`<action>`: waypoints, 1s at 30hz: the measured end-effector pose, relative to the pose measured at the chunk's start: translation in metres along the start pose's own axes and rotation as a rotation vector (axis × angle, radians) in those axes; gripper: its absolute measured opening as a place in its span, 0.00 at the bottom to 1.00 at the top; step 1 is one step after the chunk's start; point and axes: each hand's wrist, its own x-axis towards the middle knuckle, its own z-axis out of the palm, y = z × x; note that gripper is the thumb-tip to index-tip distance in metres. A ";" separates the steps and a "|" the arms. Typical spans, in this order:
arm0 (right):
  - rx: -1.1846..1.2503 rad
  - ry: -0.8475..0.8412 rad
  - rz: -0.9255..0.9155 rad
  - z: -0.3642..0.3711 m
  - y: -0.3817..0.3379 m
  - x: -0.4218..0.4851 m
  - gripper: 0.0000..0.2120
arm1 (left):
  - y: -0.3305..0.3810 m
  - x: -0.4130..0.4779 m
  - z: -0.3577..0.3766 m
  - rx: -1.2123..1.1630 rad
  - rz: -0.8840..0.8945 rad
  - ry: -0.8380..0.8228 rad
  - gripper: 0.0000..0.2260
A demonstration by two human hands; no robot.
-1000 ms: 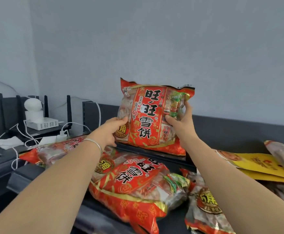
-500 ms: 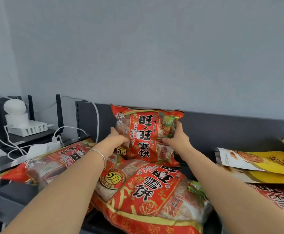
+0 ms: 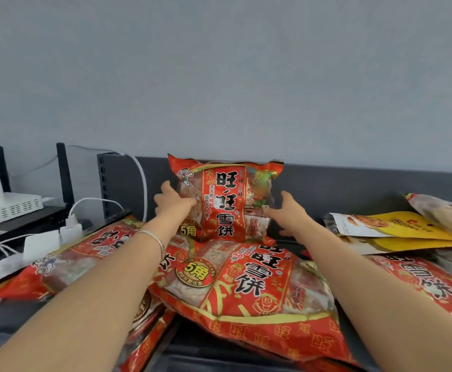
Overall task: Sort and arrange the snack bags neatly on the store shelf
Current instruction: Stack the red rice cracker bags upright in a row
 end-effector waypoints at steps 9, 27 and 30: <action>-0.150 0.090 -0.112 -0.006 -0.001 -0.032 0.05 | -0.004 -0.025 -0.015 0.075 0.253 -0.092 0.04; -0.347 -0.532 -0.099 -0.015 0.032 -0.051 0.26 | -0.013 -0.093 -0.011 0.653 0.243 -0.457 0.16; -0.380 -0.412 -0.164 -0.012 0.038 -0.044 0.19 | -0.009 -0.099 -0.010 0.656 0.252 -0.409 0.18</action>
